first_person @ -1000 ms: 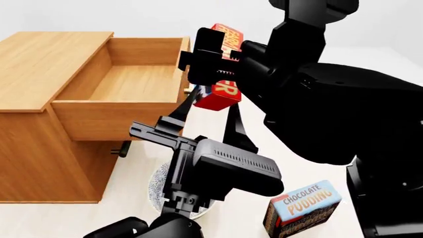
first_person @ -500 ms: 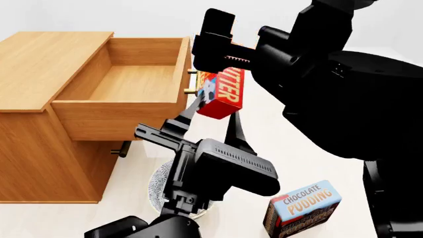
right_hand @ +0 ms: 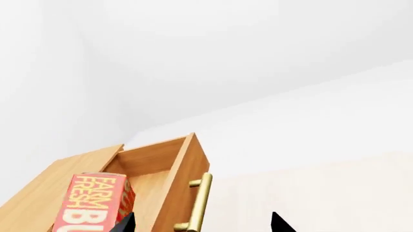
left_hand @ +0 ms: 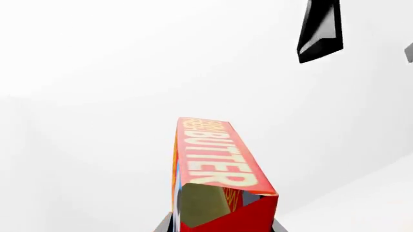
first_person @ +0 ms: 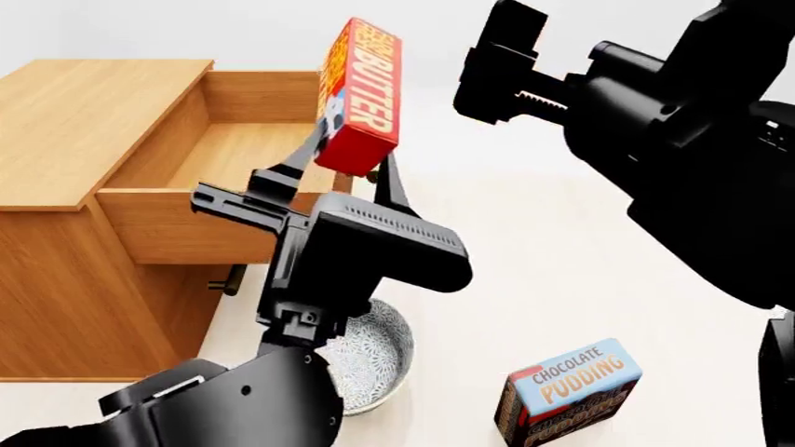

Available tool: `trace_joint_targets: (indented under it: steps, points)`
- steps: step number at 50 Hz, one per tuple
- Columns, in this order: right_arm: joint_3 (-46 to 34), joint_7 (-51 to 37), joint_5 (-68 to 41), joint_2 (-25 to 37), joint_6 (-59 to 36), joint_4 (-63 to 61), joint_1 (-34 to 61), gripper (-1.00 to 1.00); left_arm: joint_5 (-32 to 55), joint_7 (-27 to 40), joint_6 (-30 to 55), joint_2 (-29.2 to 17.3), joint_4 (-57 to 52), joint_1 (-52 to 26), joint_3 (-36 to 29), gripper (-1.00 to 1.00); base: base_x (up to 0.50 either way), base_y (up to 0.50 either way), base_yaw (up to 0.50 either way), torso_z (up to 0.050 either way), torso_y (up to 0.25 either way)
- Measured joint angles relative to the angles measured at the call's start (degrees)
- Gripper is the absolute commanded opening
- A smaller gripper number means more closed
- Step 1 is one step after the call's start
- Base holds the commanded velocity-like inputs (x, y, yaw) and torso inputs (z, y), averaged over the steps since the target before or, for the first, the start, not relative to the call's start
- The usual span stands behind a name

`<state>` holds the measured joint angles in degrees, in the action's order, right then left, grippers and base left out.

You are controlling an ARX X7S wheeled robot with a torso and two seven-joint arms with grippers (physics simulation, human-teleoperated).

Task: Put the butter at the back in the top drawer of the cabinet and close it.

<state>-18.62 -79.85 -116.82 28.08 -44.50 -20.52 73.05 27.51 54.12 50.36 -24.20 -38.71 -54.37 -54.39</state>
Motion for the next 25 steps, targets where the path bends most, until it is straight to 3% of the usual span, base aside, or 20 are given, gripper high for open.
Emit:
trace_joint_targets:
  steps: [25]
  points:
    - [1.3, 4.1, 6.1, 5.4, -0.9, -2.3, -5.5, 1.00, 8.4, -9.2, 0.7, -5.5, 10.2, -5.7, 10.5, -1.00, 0.00, 0.00, 0.00, 0.000, 0.001]
